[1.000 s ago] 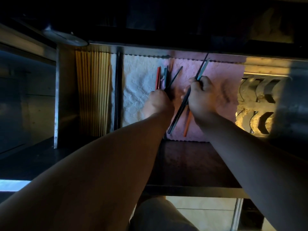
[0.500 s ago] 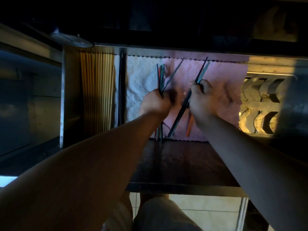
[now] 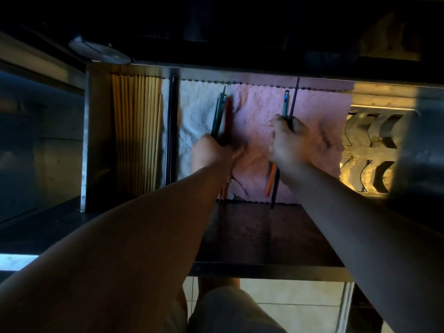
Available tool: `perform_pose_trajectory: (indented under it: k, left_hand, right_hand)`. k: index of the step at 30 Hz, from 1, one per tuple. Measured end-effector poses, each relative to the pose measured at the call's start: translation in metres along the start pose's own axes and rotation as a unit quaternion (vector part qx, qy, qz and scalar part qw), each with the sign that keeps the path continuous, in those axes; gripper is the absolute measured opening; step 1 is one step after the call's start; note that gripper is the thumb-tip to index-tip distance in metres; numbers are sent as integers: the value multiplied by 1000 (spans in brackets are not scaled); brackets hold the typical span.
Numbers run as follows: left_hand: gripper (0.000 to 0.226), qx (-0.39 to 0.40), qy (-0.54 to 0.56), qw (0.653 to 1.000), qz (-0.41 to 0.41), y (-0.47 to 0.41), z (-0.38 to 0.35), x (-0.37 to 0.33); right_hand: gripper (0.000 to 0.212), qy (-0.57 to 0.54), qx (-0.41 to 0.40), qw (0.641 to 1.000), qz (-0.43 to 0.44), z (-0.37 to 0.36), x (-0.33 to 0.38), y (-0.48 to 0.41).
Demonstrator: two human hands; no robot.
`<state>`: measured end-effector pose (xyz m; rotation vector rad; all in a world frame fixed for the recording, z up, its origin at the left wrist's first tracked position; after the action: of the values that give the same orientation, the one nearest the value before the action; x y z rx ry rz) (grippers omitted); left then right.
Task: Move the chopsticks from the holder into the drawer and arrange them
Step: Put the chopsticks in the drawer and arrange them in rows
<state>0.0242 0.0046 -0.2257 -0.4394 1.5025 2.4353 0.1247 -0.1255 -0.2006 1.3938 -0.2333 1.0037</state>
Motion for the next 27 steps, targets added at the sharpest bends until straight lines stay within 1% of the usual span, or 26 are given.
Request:
perform_pose_trajectory:
  k: [3, 4, 7, 10, 12, 14, 16, 18, 19, 21, 24, 27]
  left_hand:
    - [13, 8, -18, 1000, 6, 1, -1, -5]
    - [12, 10, -15, 1000, 10, 3, 0, -6]
    - [17, 4, 1, 1000, 10, 5, 5, -7]
    - [12, 3, 13, 1000, -14, 11, 6, -11]
    - [17, 22, 21, 998, -49, 17, 2, -20]
    - [19, 64, 13, 995, -76, 22, -9, -29]
    - [17, 111, 13, 990, -89, 24, -21, -37]
    - [23, 125, 18, 987, -95, 24, -27, -42]
    - [26, 124, 23, 988, -92, 24, -26, -42]
    - [22, 123, 46, 988, -77, 22, -21, -39]
    - [21, 129, 76, 988, -49, 20, -5, -28]
    - [19, 171, 166, 971, 1, 19, 12, -13]
  right_hand:
    - [15, -11, 8, 1000, 6, 2, -1, 3]
    - [15, -19, 10, 1000, 8, 3, -1, 4]
    - [16, -30, 9, 1000, 6, 5, 0, 6]
    - [20, -66, 8, 998, -8, 7, 0, 4]
    - [21, -85, 9, 996, -31, 10, -3, 2]
    - [21, -67, 15, 997, -44, 13, -5, 1]
    - [15, -52, 13, 997, -49, 17, -5, 2]
    - [13, -57, 4, 997, -54, 19, -4, 5]
    - [15, -55, 3, 997, -56, 20, -3, 7]
    - [17, -50, 7, 997, -62, 20, -1, 9]
    - [10, -87, 32, 992, -85, 10, 0, 12]
    - [14, -123, 79, 982, -117, -11, 0, 14]
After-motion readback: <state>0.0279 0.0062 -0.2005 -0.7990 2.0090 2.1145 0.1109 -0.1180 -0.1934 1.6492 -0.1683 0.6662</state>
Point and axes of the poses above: each hand's wrist, its own y-axis away from the middle knuckle, its own z-axis out of the back of the hand, x = y × z, the point moved 4 cm from there along -y, towards the middle knuckle, and after that the axes turned 11 degrees about x, right-handed, at the moved point
